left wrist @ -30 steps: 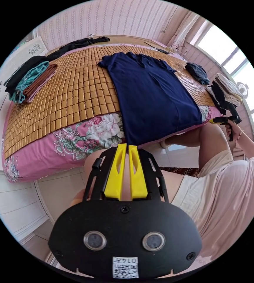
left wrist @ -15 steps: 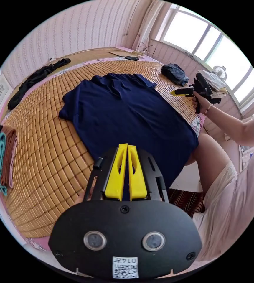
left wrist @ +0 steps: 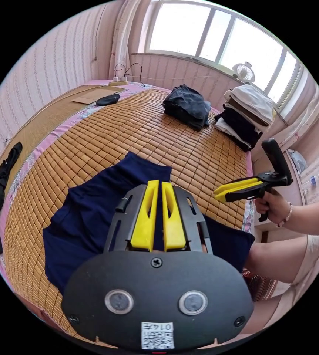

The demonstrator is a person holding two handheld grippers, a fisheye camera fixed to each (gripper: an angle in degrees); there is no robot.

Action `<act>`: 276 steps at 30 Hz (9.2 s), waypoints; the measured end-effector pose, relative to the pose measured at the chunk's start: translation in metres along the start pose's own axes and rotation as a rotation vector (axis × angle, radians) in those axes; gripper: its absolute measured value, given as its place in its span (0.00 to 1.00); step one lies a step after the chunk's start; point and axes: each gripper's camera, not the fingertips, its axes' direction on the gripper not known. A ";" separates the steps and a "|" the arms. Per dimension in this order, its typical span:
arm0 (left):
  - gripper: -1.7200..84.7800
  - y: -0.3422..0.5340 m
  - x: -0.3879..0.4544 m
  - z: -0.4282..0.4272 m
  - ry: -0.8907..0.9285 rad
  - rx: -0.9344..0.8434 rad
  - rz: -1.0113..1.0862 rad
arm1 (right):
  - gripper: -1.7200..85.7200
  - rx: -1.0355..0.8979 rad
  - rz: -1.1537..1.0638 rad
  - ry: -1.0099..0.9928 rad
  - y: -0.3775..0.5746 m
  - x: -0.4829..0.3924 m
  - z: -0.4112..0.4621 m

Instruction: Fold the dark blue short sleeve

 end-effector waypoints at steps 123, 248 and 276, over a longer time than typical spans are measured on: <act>0.01 0.592 -0.157 -0.211 -0.218 0.241 -1.286 | 0.06 -0.620 -1.225 0.007 -0.157 -0.637 0.714; 0.02 0.364 -0.111 -0.117 -0.358 -0.043 -0.778 | 0.05 -0.640 -0.874 0.027 -0.294 -0.524 0.570; 0.08 0.260 -0.106 -0.034 -0.195 -0.180 -0.662 | 0.02 -0.568 -0.779 0.131 -0.250 -0.401 0.406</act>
